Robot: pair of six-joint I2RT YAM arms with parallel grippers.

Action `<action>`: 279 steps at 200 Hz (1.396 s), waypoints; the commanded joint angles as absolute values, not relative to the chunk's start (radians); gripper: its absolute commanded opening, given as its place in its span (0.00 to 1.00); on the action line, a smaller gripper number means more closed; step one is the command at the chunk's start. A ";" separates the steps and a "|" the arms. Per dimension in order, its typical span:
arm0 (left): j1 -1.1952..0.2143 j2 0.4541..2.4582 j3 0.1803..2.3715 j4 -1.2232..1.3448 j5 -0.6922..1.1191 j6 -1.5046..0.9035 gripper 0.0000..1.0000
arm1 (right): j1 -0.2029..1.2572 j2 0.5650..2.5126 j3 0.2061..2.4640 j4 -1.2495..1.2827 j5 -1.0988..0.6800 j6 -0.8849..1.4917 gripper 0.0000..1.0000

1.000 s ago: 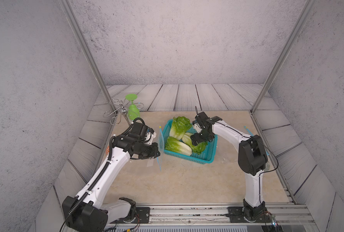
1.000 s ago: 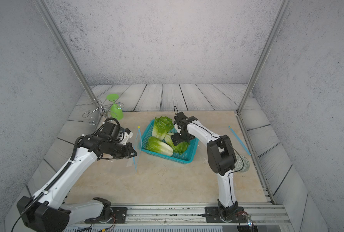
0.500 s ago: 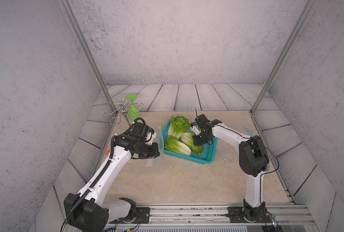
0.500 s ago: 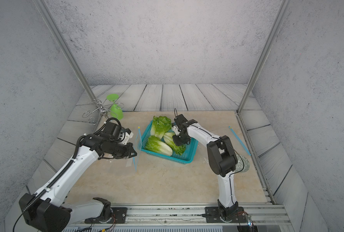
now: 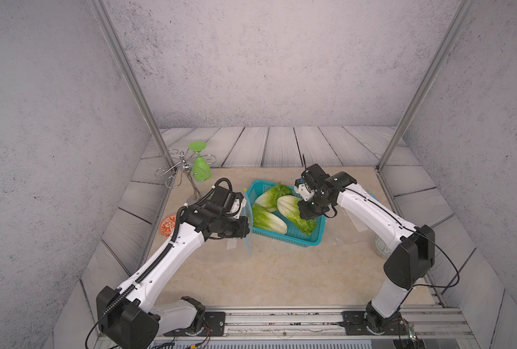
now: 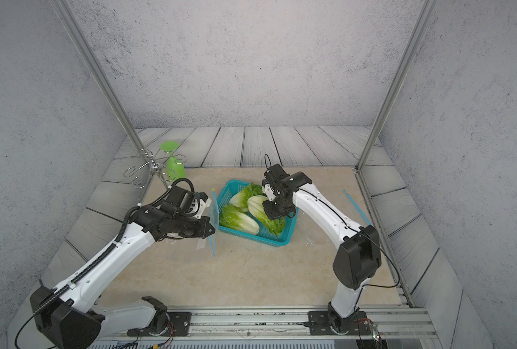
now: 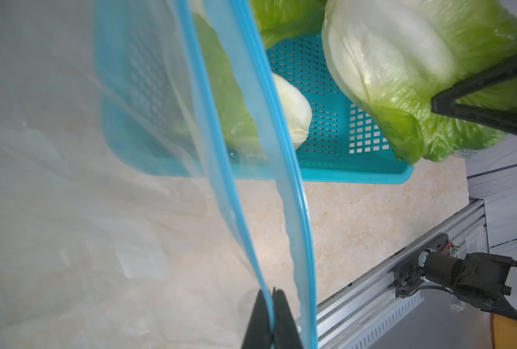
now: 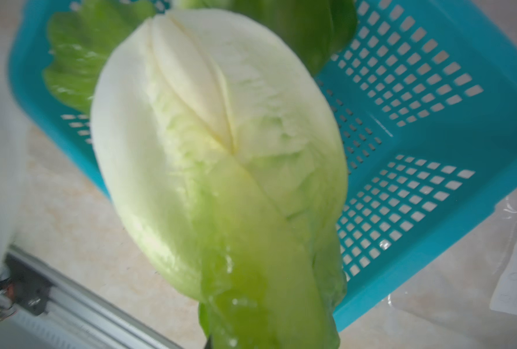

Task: Put the chinese cabbages into a zipper bag and zip it
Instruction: Pick up the Chinese cabbage from the basket, then place the Chinese cabbage in the zipper food storage bag.

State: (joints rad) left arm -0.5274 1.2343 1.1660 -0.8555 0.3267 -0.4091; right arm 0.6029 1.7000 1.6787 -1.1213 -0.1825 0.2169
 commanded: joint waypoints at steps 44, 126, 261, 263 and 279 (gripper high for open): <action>-0.587 1.245 1.100 -0.733 0.305 -0.441 0.00 | 0.709 1.573 1.696 -1.005 -0.711 0.467 0.12; -0.588 1.131 1.007 -0.685 0.265 -0.463 0.00 | 0.750 1.687 1.602 -1.106 -0.595 0.417 0.11; -0.717 1.144 1.119 -0.833 0.380 -0.289 0.00 | 0.807 1.772 1.660 -1.052 -0.771 0.442 0.10; -0.718 1.142 1.117 -0.834 0.383 -0.288 0.00 | 0.801 1.768 1.657 -1.041 -0.780 0.446 0.10; -0.722 1.125 1.100 -0.846 0.396 -0.290 0.00 | 0.744 1.738 1.608 -0.911 -0.881 0.522 0.09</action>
State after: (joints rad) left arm -0.7078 1.1446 1.1046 -0.7986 0.3374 -0.3191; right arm 0.8135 1.7596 1.6127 -1.1015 -0.6853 0.4393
